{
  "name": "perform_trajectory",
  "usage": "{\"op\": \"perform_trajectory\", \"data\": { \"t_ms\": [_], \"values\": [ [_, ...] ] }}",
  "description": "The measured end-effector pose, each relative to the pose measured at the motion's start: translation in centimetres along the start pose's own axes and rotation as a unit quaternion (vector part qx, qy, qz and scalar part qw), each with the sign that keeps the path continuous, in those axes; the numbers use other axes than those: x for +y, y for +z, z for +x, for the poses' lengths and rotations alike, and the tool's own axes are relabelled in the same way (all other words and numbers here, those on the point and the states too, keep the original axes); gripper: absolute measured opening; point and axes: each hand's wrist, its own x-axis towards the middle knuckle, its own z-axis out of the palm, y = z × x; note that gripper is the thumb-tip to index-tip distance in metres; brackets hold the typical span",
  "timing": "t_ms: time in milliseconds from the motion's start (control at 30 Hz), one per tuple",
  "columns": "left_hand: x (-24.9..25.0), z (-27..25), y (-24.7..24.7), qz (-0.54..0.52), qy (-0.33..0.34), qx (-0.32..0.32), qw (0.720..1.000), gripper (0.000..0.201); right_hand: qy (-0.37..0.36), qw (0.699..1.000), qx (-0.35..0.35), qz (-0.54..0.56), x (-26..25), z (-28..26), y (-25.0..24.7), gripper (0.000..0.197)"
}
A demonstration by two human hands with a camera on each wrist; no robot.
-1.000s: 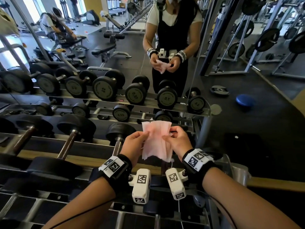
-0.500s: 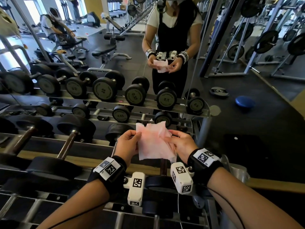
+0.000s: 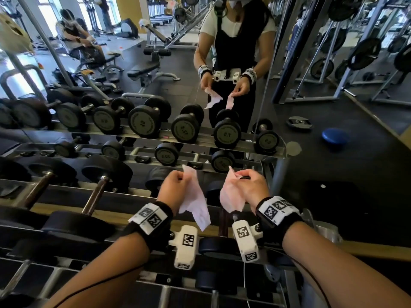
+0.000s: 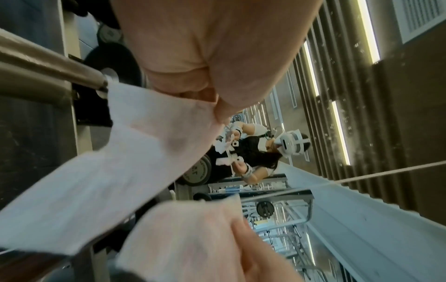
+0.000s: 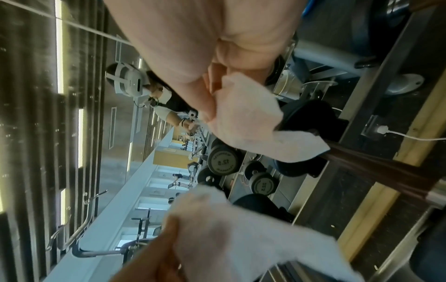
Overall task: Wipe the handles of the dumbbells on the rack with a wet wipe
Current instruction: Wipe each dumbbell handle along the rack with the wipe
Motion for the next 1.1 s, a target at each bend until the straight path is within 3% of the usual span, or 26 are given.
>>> {"op": "perform_trajectory", "data": {
  "t_ms": [133, 267, 367, 467, 700, 867, 1000, 1100],
  "values": [
    [0.4, -0.7, 3.1, 0.03, 0.005, -0.026, 0.999, 0.03, 0.001, 0.999, -0.033, 0.006, -0.4, -1.0, 2.0, 0.02],
    [-0.2, -1.4, 3.9, -0.123, -0.07, -0.078, 0.987, 0.033, 0.071, 0.982, -0.134, 0.112, -0.9, -2.2, 2.7, 0.019],
    [-0.4, -1.6, 3.4, -0.081, -0.035, -0.103, 0.991, 0.057, 0.071, 0.978, -0.156, 0.118, -1.2, -2.6, 2.5, 0.022],
    [-0.3, -1.7, 3.0, -0.043, -0.014, -0.106, 0.993, 0.074, 0.018, 0.986, -0.15, 0.064, -1.0, -2.7, 2.0, 0.034],
    [0.6, -2.0, 2.9, 0.008, 0.021, -0.162, 0.987, 0.081, -0.096, 0.985, -0.14, -0.021, -1.0, -2.1, 0.7, 0.051],
    [1.2, -1.7, 2.6, 0.054, 0.051, -0.132, 0.988, 0.048, -0.116, 0.985, -0.128, -0.014, -1.2, -0.5, 0.4, 0.043],
    [1.1, -1.5, 1.4, -0.022, 0.044, -0.195, 0.98, 0.048, -0.089, 0.962, -0.255, -0.049, -0.2, 0.3, -0.5, 0.076],
    [0.9, -1.0, 0.8, -0.043, 0.031, -0.208, 0.977, 0.057, -0.078, 0.947, -0.309, -0.04, 0.4, 0.5, -0.5, 0.078]
  ]
}}
